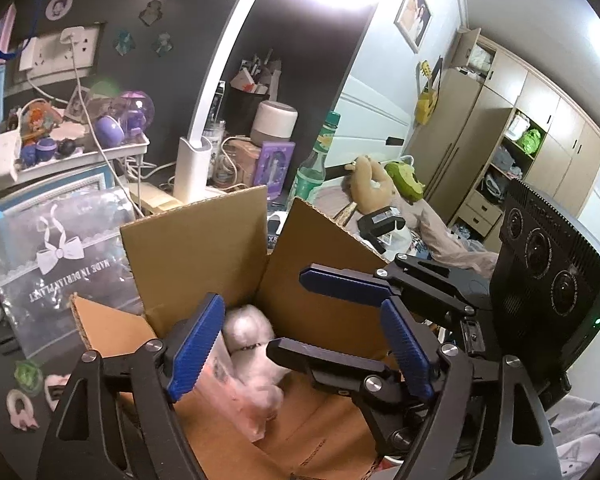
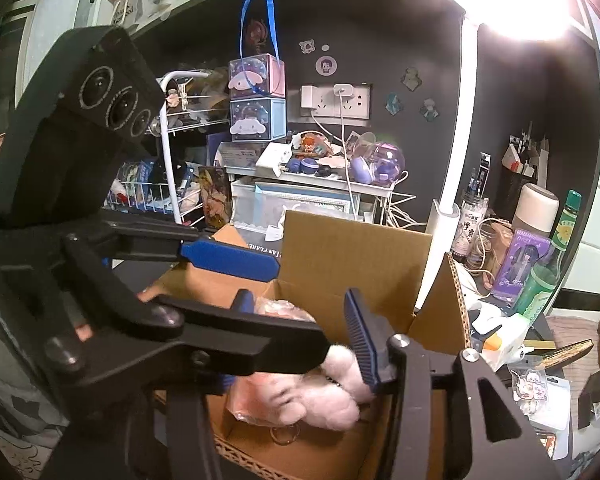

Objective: Organize objects
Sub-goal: 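Open the left gripper to drop the plush slipper into the box, then move the left gripper down to the lavender cord on the desk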

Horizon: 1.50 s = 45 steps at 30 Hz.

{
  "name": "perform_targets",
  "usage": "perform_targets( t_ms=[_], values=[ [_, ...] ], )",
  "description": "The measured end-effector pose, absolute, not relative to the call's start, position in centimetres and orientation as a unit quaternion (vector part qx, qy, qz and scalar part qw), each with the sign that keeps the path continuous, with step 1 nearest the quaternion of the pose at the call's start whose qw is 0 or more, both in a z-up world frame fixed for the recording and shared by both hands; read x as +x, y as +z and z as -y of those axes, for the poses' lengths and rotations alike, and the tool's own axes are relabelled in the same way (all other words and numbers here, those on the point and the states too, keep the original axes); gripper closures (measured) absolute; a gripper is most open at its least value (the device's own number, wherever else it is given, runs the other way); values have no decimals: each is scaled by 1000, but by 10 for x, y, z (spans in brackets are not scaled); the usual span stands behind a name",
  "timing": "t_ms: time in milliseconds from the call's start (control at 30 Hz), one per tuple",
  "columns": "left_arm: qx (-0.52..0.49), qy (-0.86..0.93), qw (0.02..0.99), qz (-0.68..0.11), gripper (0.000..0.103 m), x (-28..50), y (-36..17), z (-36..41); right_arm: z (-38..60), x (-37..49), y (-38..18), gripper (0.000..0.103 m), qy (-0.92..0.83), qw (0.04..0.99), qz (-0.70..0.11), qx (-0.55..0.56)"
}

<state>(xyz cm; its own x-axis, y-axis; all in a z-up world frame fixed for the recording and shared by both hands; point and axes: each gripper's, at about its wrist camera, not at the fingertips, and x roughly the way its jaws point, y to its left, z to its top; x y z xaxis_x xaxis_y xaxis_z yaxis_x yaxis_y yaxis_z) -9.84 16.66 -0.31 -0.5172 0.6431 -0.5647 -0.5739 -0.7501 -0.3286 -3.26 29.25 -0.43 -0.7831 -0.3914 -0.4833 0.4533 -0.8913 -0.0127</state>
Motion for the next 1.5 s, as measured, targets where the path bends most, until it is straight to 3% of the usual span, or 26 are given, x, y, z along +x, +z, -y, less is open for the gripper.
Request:
perform_targets(
  t_ms=[533,800,1000,1300,1500],
  values=[
    [-302,892,331,66,24,-64,16,-124,-276,-14,11,59,-943,241,-57,224],
    [-263,917,285,93,23,-29,24,-56,-231,6,26,59,-930,296,-66,206],
    [-245,935,227,118,17,-3,13,8,-177,12,22,59,-907,351,-82,215],
    [-252,938,177,162,17,20,-23,75,-98,-3,-32,59,-862,402,-104,291],
    [-267,932,163,183,17,22,-44,95,-86,-42,-91,59,-860,346,-103,361]
  ],
)
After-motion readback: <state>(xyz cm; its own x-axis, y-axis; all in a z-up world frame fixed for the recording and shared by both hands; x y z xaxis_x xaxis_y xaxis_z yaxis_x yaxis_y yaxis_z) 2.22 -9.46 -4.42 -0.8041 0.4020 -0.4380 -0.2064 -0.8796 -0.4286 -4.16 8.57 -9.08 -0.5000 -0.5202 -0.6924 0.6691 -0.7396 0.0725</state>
